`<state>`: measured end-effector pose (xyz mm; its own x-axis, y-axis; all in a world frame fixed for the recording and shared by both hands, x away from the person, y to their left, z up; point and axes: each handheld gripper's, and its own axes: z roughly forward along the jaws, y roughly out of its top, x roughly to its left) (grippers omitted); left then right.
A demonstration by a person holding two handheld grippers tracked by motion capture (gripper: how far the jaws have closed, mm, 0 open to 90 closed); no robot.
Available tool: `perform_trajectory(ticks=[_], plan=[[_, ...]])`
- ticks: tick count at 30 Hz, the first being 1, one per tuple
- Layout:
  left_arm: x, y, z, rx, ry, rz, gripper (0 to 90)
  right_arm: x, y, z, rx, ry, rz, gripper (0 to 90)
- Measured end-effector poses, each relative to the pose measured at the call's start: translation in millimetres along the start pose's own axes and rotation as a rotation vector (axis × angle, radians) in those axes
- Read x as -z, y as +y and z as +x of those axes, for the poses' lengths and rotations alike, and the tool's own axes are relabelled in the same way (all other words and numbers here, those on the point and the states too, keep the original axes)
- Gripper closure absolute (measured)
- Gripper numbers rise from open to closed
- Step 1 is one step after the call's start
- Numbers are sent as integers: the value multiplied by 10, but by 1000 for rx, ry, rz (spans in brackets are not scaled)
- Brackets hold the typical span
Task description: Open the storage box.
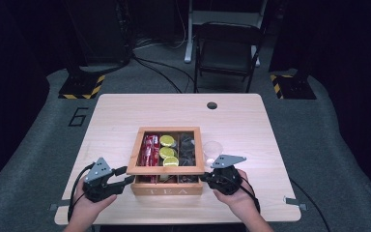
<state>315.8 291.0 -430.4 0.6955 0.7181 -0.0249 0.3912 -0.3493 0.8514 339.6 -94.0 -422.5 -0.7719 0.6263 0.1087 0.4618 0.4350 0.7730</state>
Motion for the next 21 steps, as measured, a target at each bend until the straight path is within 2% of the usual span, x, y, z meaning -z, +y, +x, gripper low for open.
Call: perform_trajectory(ticks=[5, 7, 11, 13, 14, 15, 16, 17, 18, 21], plan=[[13, 11, -16, -11, 15, -11, 558, 2, 3, 1, -5, 3, -5, 881], [12, 10, -19, 3, 7, -2, 558, 5, -1, 2, -11, 1, -11, 832], [5, 4, -26, 2, 12, -2, 557, 4, -18, 3, -4, -14, -21, 773], [12, 11, -24, -3, 12, -4, 558, 20, -31, 8, 3, -31, -41, 722], [19, 20, -27, -7, 20, -10, 558, 43, -37, 10, 8, -48, -60, 669], [19, 20, -27, -7, 20, -10, 558, 43, -37, 10, 8, -48, -60, 669], [31, 38, -26, -6, 14, -4, 558, 60, -35, 18, 32, -68, -75, 644], [31, 38, -26, -6, 14, -4, 558, 60, -35, 18, 32, -68, -75, 644], [34, 50, -29, 3, 22, -18, 558, 75, -21, 40, 54, -97, -85, 609], [40, 72, -28, 8, 31, -35, 556, 91, 5, 50, 72, -109, -101, 593]])
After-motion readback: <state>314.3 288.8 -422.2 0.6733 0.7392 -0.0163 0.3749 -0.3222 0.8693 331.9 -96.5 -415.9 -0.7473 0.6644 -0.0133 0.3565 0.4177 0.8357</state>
